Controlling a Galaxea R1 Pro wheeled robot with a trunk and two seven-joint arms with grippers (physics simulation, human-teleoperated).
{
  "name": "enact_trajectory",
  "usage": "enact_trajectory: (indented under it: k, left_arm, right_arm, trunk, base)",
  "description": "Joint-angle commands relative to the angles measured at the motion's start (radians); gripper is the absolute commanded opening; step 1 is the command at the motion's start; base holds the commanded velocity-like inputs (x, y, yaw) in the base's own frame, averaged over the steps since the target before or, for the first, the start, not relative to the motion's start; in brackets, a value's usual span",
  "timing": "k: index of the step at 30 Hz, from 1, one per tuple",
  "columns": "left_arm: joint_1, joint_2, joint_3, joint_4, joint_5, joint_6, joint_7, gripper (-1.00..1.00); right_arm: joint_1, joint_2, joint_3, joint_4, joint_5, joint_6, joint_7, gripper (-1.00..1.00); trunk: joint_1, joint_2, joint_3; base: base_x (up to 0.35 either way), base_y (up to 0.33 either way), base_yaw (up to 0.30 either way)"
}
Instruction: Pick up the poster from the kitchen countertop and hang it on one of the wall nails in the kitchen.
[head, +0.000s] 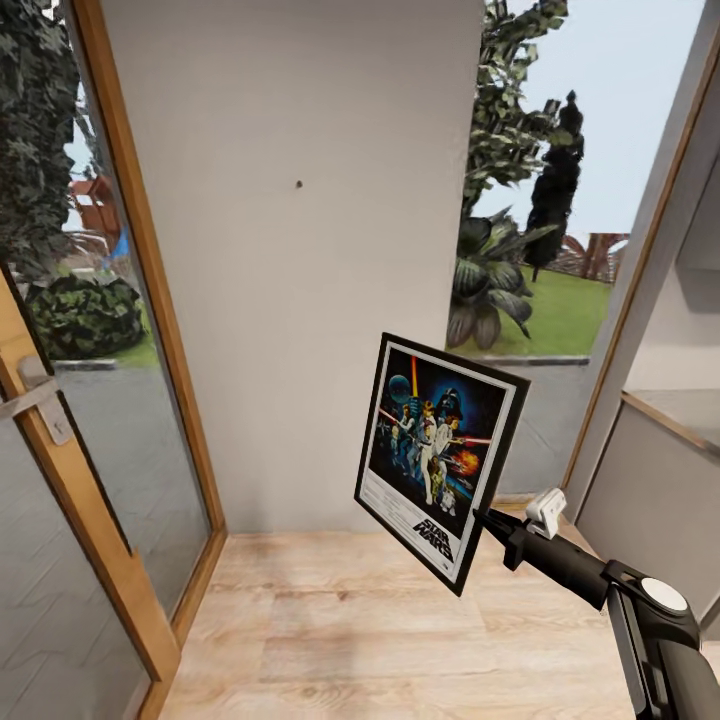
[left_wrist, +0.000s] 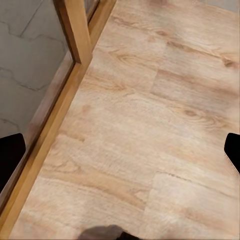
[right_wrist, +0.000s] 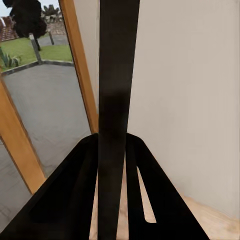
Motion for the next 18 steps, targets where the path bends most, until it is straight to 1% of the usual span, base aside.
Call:
enact_trajectory:
  k: [1,18]
  left_arm:
    - [0.000,0.000,0.002,0.000,0.010,0.000,-0.007,1.00]
    - [0.000,-0.001,0.003,0.000,0.010,0.000,-0.007,1.00]
  right_arm:
    - [-0.001,0.001,-0.002,-0.001,0.001,0.012,0.009,-1.00]
    - [-0.001,0.000,-0.002,-0.001,0.001,0.012,0.009,-1.00]
  trunk:
    - [0.001,-0.001,0.000]
    - [0.001,-0.001,0.000]
  base:
    - [0.337,0.000,0.000]
    - [0.338,0.000,0.000]
